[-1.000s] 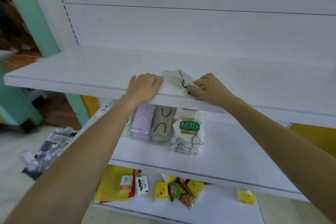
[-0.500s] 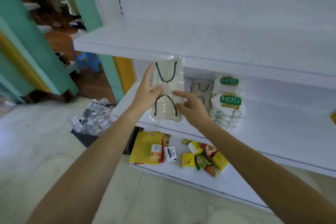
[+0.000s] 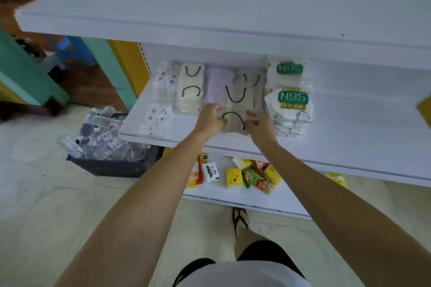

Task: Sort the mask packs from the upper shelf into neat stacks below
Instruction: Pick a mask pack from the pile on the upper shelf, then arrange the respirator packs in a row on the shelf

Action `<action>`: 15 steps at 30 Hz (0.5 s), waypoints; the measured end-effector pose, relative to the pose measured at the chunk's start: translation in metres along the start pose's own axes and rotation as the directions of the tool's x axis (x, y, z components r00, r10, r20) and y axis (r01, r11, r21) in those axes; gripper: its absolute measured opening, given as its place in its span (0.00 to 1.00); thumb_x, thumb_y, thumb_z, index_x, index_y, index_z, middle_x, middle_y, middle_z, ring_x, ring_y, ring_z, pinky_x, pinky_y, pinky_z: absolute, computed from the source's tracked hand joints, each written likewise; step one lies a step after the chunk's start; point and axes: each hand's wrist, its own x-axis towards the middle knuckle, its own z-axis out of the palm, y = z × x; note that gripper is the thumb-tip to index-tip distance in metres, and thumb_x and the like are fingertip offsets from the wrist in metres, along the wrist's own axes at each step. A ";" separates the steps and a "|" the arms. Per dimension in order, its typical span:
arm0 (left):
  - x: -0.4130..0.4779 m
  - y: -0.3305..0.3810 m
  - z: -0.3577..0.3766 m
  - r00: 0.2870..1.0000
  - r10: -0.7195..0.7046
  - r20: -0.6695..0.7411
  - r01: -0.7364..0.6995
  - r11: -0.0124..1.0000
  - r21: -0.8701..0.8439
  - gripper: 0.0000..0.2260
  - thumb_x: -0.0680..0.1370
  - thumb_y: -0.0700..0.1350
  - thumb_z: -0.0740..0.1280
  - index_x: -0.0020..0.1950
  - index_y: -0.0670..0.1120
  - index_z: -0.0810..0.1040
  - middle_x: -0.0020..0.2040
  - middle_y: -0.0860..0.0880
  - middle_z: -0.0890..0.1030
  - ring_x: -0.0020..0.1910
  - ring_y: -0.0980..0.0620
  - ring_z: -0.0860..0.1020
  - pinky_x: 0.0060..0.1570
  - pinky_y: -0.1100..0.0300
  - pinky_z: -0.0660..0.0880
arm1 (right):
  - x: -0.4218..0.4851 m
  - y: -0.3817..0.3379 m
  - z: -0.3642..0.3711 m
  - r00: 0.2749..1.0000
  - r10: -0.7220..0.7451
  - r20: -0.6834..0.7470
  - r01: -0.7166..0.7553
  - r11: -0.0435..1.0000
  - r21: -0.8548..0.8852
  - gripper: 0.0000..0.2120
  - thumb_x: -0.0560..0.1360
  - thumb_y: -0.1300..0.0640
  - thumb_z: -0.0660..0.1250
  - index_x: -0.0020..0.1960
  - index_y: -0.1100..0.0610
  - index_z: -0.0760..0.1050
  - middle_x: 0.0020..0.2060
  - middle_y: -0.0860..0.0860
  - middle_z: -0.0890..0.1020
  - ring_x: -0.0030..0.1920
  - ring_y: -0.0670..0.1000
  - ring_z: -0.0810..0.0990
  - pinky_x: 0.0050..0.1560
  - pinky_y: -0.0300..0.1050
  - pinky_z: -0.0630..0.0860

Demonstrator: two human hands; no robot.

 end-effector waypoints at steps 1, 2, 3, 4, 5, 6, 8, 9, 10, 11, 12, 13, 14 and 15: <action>0.016 0.003 0.007 1.000 0.018 0.011 -0.018 0.999 0.028 0.19 0.76 0.35 0.66 0.67 0.38 0.71 0.68 0.41 0.68 0.66 0.45 0.70 0.58 0.63 0.64 | 0.014 0.005 -0.003 1.000 -0.015 -0.001 0.015 1.000 -0.028 0.17 0.77 0.64 0.61 0.65 0.60 0.72 0.62 0.57 0.74 0.50 0.54 0.78 0.40 0.34 0.72; 0.033 0.006 0.014 0.999 0.033 0.029 -0.035 0.997 0.062 0.15 0.76 0.34 0.65 0.62 0.40 0.73 0.65 0.41 0.68 0.63 0.46 0.71 0.57 0.62 0.65 | 0.028 0.010 -0.005 0.999 -0.032 0.003 0.032 0.998 -0.060 0.18 0.76 0.65 0.62 0.65 0.61 0.71 0.64 0.58 0.72 0.54 0.55 0.77 0.46 0.38 0.73; 0.050 0.008 0.022 0.998 0.051 0.036 -0.054 0.994 0.094 0.14 0.75 0.33 0.65 0.60 0.41 0.74 0.64 0.41 0.68 0.62 0.45 0.71 0.56 0.61 0.65 | 0.042 0.014 -0.008 0.999 -0.052 0.013 0.053 0.993 -0.103 0.18 0.76 0.65 0.62 0.66 0.62 0.71 0.66 0.58 0.69 0.58 0.56 0.76 0.52 0.41 0.73; 0.068 0.009 0.030 0.998 0.063 0.032 -0.066 0.991 0.120 0.16 0.75 0.32 0.65 0.62 0.39 0.73 0.65 0.39 0.67 0.63 0.44 0.70 0.57 0.60 0.65 | 0.057 0.018 -0.011 0.997 -0.073 0.034 0.078 0.985 -0.157 0.19 0.75 0.65 0.62 0.67 0.62 0.70 0.68 0.58 0.66 0.62 0.57 0.73 0.59 0.43 0.70; 0.086 0.008 0.038 0.998 0.053 0.030 -0.057 0.989 0.135 0.19 0.74 0.31 0.64 0.65 0.35 0.70 0.67 0.36 0.66 0.65 0.41 0.69 0.59 0.58 0.64 | 0.071 0.022 -0.013 0.994 -0.089 0.065 0.101 0.971 -0.217 0.21 0.75 0.65 0.63 0.68 0.62 0.68 0.69 0.59 0.63 0.66 0.56 0.69 0.64 0.40 0.64; 0.103 0.007 0.045 0.999 0.042 0.026 -0.045 0.989 0.144 0.21 0.73 0.31 0.64 0.66 0.31 0.68 0.67 0.32 0.66 0.66 0.38 0.69 0.59 0.56 0.64 | 0.085 0.025 -0.015 0.990 -0.103 0.097 0.126 0.955 -0.270 0.22 0.76 0.64 0.63 0.69 0.61 0.67 0.70 0.59 0.61 0.69 0.56 0.65 0.66 0.38 0.59; 0.135 0.004 0.058 1.000 0.012 0.015 -0.014 0.987 0.160 0.16 0.72 0.30 0.64 0.59 0.27 0.70 0.63 0.27 0.67 0.61 0.33 0.71 0.52 0.52 0.64 | 0.111 0.034 -0.018 0.981 -0.124 0.148 0.168 0.926 -0.339 0.23 0.76 0.63 0.63 0.71 0.60 0.65 0.73 0.58 0.57 0.72 0.54 0.60 0.67 0.36 0.55; 0.148 0.004 0.064 1.000 -0.013 0.023 0.009 0.985 0.173 0.11 0.72 0.30 0.64 0.54 0.29 0.71 0.62 0.27 0.68 0.59 0.33 0.72 0.49 0.51 0.65 | 0.120 0.039 -0.020 0.977 -0.135 0.165 0.186 0.916 -0.355 0.23 0.76 0.62 0.63 0.71 0.60 0.65 0.74 0.56 0.56 0.73 0.54 0.59 0.68 0.38 0.55; 0.161 0.004 0.068 0.999 -0.023 0.028 0.018 0.981 0.192 0.08 0.73 0.31 0.64 0.51 0.33 0.71 0.62 0.29 0.69 0.58 0.35 0.73 0.48 0.52 0.66 | 0.129 0.044 -0.022 0.971 -0.157 0.178 0.213 0.908 -0.360 0.23 0.76 0.62 0.63 0.70 0.60 0.65 0.74 0.56 0.56 0.73 0.54 0.59 0.69 0.39 0.56; 0.171 0.003 0.072 1.000 -0.011 0.022 0.005 0.974 0.225 0.09 0.74 0.32 0.64 0.53 0.35 0.71 0.63 0.31 0.69 0.60 0.37 0.72 0.49 0.54 0.67 | 0.133 0.048 -0.026 0.964 -0.190 0.186 0.246 0.902 -0.356 0.22 0.76 0.63 0.62 0.70 0.60 0.66 0.73 0.55 0.57 0.73 0.54 0.60 0.70 0.41 0.57; 0.179 0.002 0.075 1.000 0.006 0.026 -0.013 0.966 0.257 0.14 0.75 0.33 0.63 0.60 0.36 0.71 0.66 0.34 0.67 0.64 0.39 0.70 0.54 0.55 0.68 | 0.135 0.053 -0.030 0.957 -0.232 0.176 0.280 0.898 -0.339 0.21 0.76 0.63 0.62 0.69 0.61 0.68 0.73 0.56 0.60 0.72 0.54 0.61 0.70 0.41 0.59; 0.185 0.001 0.079 0.999 0.013 0.042 -0.025 0.960 0.281 0.20 0.76 0.34 0.62 0.67 0.37 0.68 0.70 0.36 0.64 0.68 0.41 0.67 0.58 0.56 0.67 | 0.134 0.057 -0.035 0.949 -0.280 0.145 0.312 0.896 -0.317 0.19 0.77 0.63 0.62 0.67 0.61 0.69 0.71 0.56 0.63 0.71 0.53 0.64 0.68 0.40 0.61; 0.189 0.002 0.080 0.998 0.018 0.053 -0.034 0.950 0.310 0.23 0.76 0.34 0.61 0.72 0.40 0.65 0.72 0.38 0.61 0.70 0.41 0.64 0.62 0.55 0.66 | 0.131 0.061 -0.042 0.942 -0.320 0.098 0.334 0.894 -0.297 0.18 0.77 0.64 0.62 0.66 0.61 0.71 0.69 0.56 0.66 0.69 0.52 0.67 0.66 0.38 0.63; 0.190 0.003 0.080 0.998 0.023 0.050 -0.038 0.942 0.334 0.25 0.76 0.34 0.60 0.73 0.43 0.64 0.74 0.38 0.58 0.72 0.40 0.60 0.65 0.54 0.64 | 0.125 0.064 -0.050 0.941 -0.334 0.051 0.334 0.898 -0.287 0.17 0.77 0.64 0.62 0.65 0.61 0.72 0.68 0.56 0.68 0.66 0.52 0.69 0.62 0.35 0.64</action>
